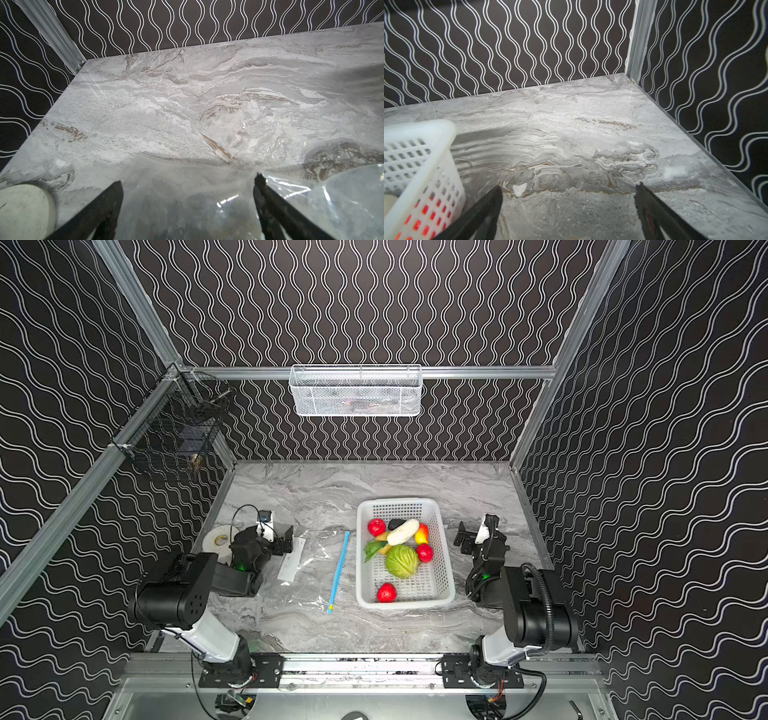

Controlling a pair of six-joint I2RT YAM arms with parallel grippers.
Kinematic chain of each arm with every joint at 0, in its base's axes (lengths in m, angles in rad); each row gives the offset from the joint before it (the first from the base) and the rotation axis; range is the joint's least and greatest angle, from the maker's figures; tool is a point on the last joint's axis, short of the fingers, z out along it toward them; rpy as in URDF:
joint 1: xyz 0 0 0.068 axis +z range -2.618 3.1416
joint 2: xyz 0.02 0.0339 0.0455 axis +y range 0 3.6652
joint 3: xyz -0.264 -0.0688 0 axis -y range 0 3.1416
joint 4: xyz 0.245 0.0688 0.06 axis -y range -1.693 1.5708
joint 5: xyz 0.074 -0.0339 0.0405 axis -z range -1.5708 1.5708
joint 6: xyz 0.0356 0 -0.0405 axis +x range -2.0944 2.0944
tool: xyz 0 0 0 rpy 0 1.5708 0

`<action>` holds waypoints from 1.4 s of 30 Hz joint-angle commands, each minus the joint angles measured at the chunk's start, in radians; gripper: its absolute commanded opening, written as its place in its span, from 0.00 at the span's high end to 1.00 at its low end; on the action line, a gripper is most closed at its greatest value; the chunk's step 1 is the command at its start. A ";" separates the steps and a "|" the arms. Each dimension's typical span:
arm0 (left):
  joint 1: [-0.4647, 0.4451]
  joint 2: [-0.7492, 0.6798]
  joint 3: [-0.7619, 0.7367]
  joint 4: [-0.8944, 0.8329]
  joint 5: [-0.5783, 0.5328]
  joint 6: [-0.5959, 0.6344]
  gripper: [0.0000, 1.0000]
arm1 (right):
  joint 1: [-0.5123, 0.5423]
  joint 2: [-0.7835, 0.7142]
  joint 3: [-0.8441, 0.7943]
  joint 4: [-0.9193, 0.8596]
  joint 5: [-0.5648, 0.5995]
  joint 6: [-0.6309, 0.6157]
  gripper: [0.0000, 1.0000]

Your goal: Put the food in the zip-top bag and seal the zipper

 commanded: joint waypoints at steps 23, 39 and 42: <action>0.000 0.001 0.007 0.003 -0.027 -0.002 0.01 | 0.001 -0.001 0.002 0.030 0.007 -0.004 0.01; -0.004 0.001 0.010 0.000 -0.032 0.000 0.01 | 0.003 -0.002 0.000 0.032 0.008 -0.004 0.01; -0.003 0.000 0.006 0.002 -0.033 0.001 0.01 | 0.004 -0.005 -0.004 0.036 0.012 -0.004 0.01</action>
